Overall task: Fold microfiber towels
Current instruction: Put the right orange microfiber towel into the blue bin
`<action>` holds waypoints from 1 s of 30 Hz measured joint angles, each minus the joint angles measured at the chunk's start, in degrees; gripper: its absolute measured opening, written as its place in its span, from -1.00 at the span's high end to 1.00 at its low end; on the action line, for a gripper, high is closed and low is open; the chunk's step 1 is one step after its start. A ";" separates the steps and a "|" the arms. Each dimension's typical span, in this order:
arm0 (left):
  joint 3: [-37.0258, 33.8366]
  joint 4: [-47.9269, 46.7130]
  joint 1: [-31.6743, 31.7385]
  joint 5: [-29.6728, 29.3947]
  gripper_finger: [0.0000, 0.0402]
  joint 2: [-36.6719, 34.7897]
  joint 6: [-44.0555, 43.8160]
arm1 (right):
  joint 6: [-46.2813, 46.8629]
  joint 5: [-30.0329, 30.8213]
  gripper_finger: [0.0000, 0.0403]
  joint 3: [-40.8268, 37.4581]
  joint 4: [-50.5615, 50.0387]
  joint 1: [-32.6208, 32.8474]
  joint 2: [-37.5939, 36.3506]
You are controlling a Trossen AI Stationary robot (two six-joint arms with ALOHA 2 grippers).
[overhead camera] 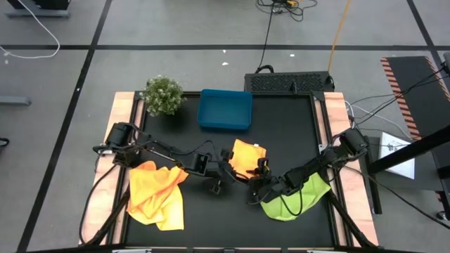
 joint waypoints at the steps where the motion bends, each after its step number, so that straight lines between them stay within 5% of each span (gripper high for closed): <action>1: 0.02 -0.73 0.01 0.00 0.96 -0.02 0.16 | -0.02 -0.01 0.68 -0.02 0.10 0.02 0.00; 4: 0.02 -2.02 -0.23 -0.07 0.87 0.00 1.51 | -0.23 -0.07 0.95 -0.06 0.19 0.02 -0.45; 17: 2.68 0.20 -5.60 -14.58 -0.04 -0.08 3.07 | 2.03 -1.91 0.99 -0.08 5.99 -3.68 -0.98; 30: 3.54 0.71 -3.71 -16.24 -0.14 2.27 -4.54 | 2.02 -6.28 1.00 -0.04 10.68 -5.75 -1.01</action>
